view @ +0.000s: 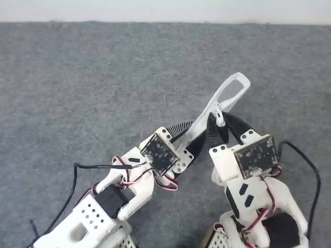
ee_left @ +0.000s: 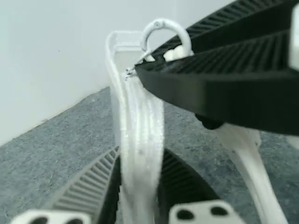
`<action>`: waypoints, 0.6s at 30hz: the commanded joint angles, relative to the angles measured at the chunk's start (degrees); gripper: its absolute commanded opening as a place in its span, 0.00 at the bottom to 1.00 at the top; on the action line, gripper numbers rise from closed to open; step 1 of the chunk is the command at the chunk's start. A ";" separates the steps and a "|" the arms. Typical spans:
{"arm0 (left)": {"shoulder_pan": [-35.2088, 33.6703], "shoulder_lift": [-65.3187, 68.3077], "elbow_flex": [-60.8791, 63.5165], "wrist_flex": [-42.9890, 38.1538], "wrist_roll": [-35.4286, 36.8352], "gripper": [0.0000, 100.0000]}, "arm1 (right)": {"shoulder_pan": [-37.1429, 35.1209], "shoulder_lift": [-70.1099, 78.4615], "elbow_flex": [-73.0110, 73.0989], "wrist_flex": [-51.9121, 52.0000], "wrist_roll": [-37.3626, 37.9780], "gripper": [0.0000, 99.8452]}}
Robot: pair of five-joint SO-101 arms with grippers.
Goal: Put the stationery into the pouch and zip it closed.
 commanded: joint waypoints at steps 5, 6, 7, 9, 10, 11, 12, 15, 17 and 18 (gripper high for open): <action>0.09 -1.05 -3.12 0.62 -5.19 0.01 | 3.74 0.04 3.34 -6.11 0.79 0.01; 0.09 -1.05 -3.12 1.23 -5.80 0.01 | 4.35 0.13 3.60 -6.99 0.79 0.01; 0.09 -1.05 -3.12 1.67 -6.68 0.01 | 5.05 0.13 3.60 -7.78 0.79 0.01; 0.00 -1.05 -3.12 1.93 -7.47 0.01 | 6.29 0.13 3.60 -9.27 0.79 0.01; 0.00 -1.05 -3.12 2.46 -7.56 0.01 | 6.81 0.31 3.60 -10.15 0.79 0.01; 0.00 -1.05 -3.12 2.90 -7.56 0.01 | 7.34 0.92 3.43 -10.86 0.79 0.01; 0.00 -1.05 -3.12 3.08 -7.65 0.01 | 7.96 2.07 3.34 -11.74 0.79 0.01; 0.00 -1.05 -3.03 3.87 -9.58 0.01 | 9.54 7.43 1.41 -13.23 0.00 0.01; 0.00 -0.97 -3.03 3.87 -9.76 0.01 | 10.86 11.74 -1.58 -12.79 -2.29 0.01; 0.00 -0.88 -3.03 3.87 -9.76 0.01 | 11.38 13.67 -2.81 -12.79 -2.90 0.01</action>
